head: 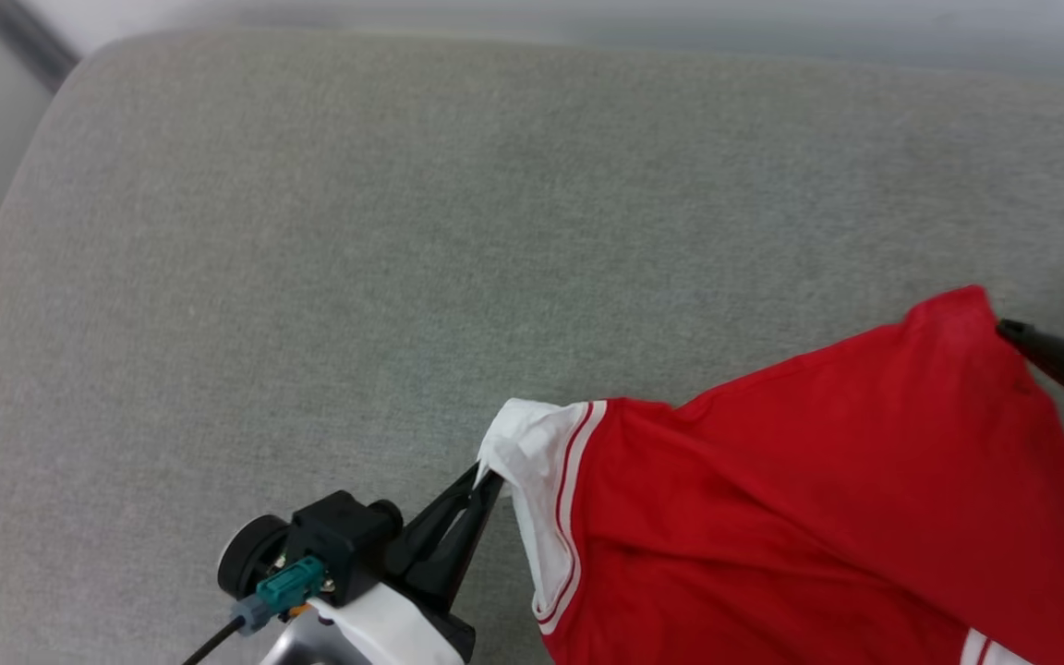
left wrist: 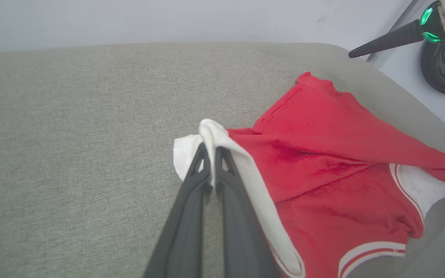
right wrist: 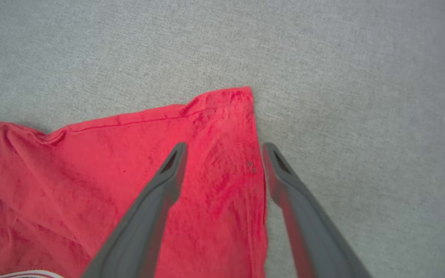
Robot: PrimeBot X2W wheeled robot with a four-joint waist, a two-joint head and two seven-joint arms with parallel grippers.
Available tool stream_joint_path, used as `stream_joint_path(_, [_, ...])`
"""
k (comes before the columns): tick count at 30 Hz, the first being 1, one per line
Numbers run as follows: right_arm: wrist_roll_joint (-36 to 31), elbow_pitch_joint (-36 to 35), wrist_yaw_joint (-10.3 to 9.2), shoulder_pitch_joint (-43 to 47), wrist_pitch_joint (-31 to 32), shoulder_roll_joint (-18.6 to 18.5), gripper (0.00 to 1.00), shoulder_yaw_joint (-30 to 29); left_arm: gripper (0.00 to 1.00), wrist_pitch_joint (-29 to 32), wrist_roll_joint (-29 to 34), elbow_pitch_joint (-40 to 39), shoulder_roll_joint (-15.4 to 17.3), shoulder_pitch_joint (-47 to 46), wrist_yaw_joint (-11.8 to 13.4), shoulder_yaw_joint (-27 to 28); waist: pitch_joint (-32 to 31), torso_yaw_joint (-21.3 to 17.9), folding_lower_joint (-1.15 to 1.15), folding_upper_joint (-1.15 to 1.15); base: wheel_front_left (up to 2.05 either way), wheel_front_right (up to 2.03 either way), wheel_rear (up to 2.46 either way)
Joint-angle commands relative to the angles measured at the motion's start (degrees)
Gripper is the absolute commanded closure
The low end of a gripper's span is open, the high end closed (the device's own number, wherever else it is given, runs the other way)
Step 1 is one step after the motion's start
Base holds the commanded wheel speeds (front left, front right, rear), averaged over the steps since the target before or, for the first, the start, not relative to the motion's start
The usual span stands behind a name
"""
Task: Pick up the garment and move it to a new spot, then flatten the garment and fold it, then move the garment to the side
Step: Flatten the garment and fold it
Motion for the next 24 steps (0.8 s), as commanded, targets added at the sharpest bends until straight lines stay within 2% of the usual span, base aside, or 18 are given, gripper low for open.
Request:
stream_joint_path(1, [-0.7, 1.2, -0.02, -1.2, -0.1, 0.1, 0.00, 0.2, 1.00, 0.1, 0.3, -0.3, -0.3, -1.0, -0.2, -0.2, 2.6, 2.3, 0.00, 0.00, 0.00, 0.00, 0.00])
stream_joint_path(9, [-3.9, 9.8, -0.02, -5.2, -1.6, -1.3, 0.00, 1.9, 1.00, -0.3, 1.4, -0.5, -2.0, -3.0, -0.4, -1.6, 6.8, 5.0, 0.00, 0.00, 0.00, 0.00, 0.00])
stream_joint_path(20, [-4.6, 18.1, -0.06, -2.4, -4.5, -0.9, 0.00, 5.3, 1.00, -1.7, 1.1, 0.7, -3.4, -3.7, -0.7, -2.3, 9.3, 7.0, 0.00, 0.00, 0.00, 0.00, 0.00])
stream_joint_path(21, [-3.7, 19.4, -0.06, -1.8, -5.1, -0.6, 0.80, 6.6, 1.00, -1.7, 1.0, 1.1, -3.5, -3.9, -0.8, -2.4, 9.3, 7.1, 0.00, 0.00, 0.00, 0.00, 0.00])
stream_joint_path(22, [-3.4, 19.6, -0.05, -1.6, -5.3, -0.6, 1.00, 7.1, 1.00, -1.8, 1.0, 1.2, -3.5, -3.9, -0.8, -2.4, 9.1, 7.0, 0.00, 0.00, 0.00, 0.00, 0.00])
stream_joint_path(24, [-2.6, 19.5, -0.02, -1.7, -6.2, -0.8, 1.00, 7.7, 1.00, -1.8, 0.8, 1.4, -3.3, -3.9, -0.7, -2.2, 8.5, 6.6, 0.00, 0.00, 0.00, 0.00, 0.00])
